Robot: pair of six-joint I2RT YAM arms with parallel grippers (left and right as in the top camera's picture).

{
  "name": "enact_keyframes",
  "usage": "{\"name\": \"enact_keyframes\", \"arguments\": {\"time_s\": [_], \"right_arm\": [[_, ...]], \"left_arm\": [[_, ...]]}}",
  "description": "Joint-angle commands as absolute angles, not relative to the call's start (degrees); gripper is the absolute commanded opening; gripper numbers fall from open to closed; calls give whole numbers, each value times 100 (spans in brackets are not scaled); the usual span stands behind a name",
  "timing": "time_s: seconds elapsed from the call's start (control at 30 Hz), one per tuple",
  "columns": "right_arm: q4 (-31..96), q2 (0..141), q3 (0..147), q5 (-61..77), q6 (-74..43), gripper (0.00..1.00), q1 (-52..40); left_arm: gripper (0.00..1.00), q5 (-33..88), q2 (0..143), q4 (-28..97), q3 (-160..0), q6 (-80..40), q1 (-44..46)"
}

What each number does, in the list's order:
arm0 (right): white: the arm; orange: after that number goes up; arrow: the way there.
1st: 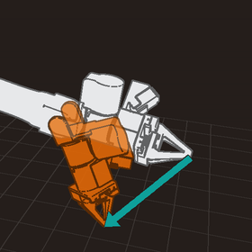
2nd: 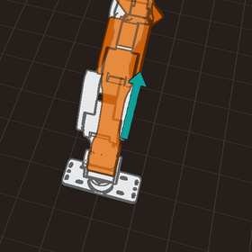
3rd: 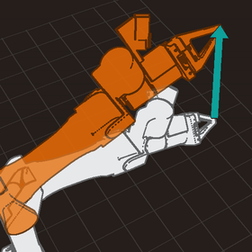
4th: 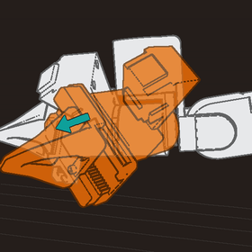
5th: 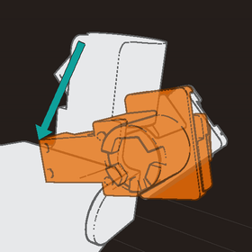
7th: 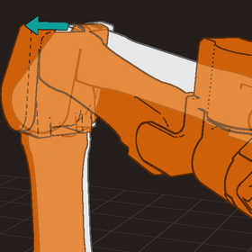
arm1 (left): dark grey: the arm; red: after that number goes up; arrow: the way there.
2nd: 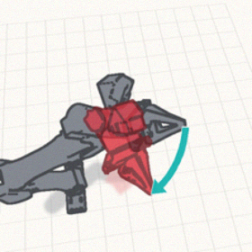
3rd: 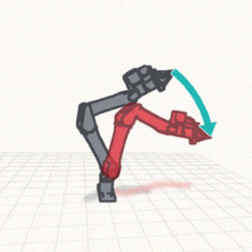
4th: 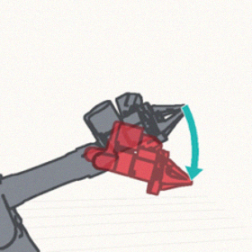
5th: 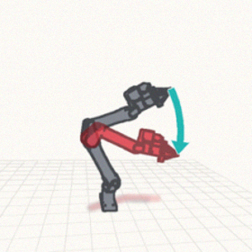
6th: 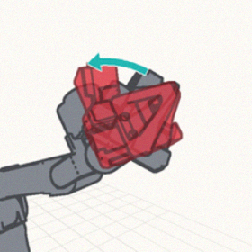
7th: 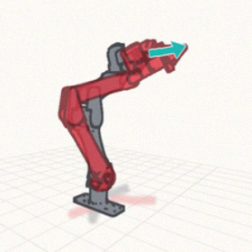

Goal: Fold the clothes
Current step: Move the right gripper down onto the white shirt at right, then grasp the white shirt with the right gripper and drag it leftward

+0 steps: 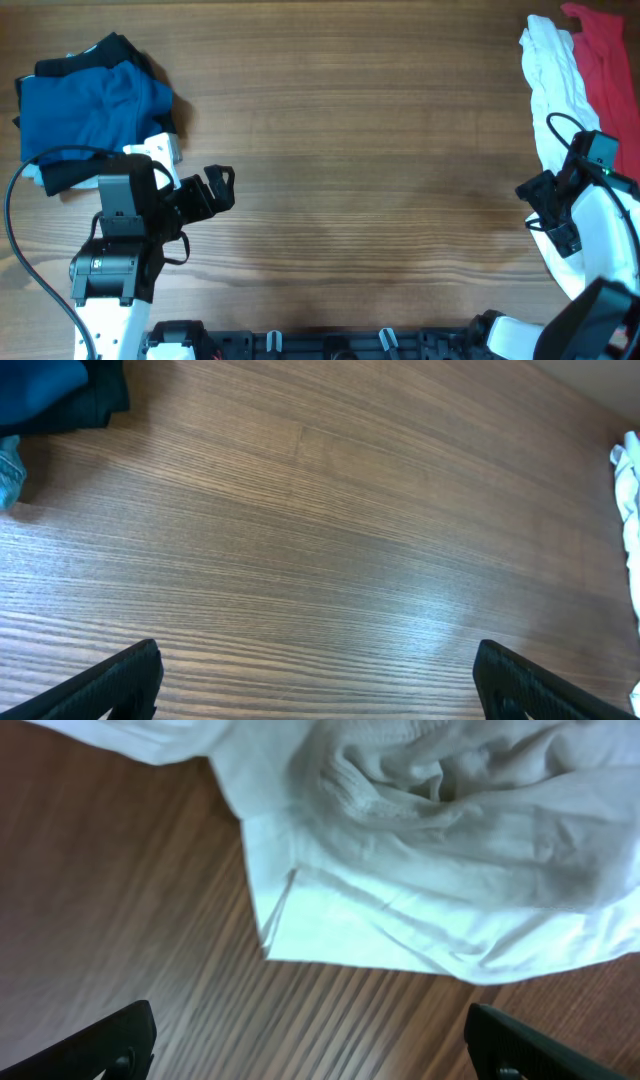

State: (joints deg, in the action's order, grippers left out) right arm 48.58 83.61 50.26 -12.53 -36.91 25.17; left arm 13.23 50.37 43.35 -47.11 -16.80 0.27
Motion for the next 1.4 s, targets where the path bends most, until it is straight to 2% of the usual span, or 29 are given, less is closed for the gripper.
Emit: {"name": "enact_keyframes", "arguments": {"time_s": [0.0, 0.47, 0.53, 0.8, 0.97, 1.1, 1.27, 1.3, 1.37], "right_arm": [[4713, 8796, 4976, -1437, -3750, 100, 2672], [4088, 9937, 4974, -1459, -3680, 100, 2821], [4066, 10077, 4974, -1459, -3695, 97, 2821], [4047, 10396, 4930, -1457, -3732, 42, 2821], [4060, 10396, 4864, -1457, -3752, 33, 2821], [4189, 10396, 4757, -1455, -3975, 34, 2823], [4106, 10396, 4525, -1459, -4178, 54, 2821], [4082, 10396, 4497, -1457, -4178, 53, 2821], [4012, 10394, 4453, -1457, -4176, 46, 2821]], "left_arm": [[100, 1387, 5026, 4333, -4829, -1584, 54], [100, 1389, 5026, 4333, -4829, -1584, 54], [100, 1389, 5026, 4333, -4829, -1584, 54], [100, 1387, 5026, 4333, -4829, -1584, 54], [100, 1374, 5026, 4333, -4829, -1584, 51], [100, 1341, 5026, 4331, -4829, -1581, 51], [100, 1341, 5026, 4331, -4829, -1581, 51], [100, 1341, 5026, 4333, -4829, -1581, 51], [100, 1341, 5026, 4331, -4829, -1581, 51]]}}
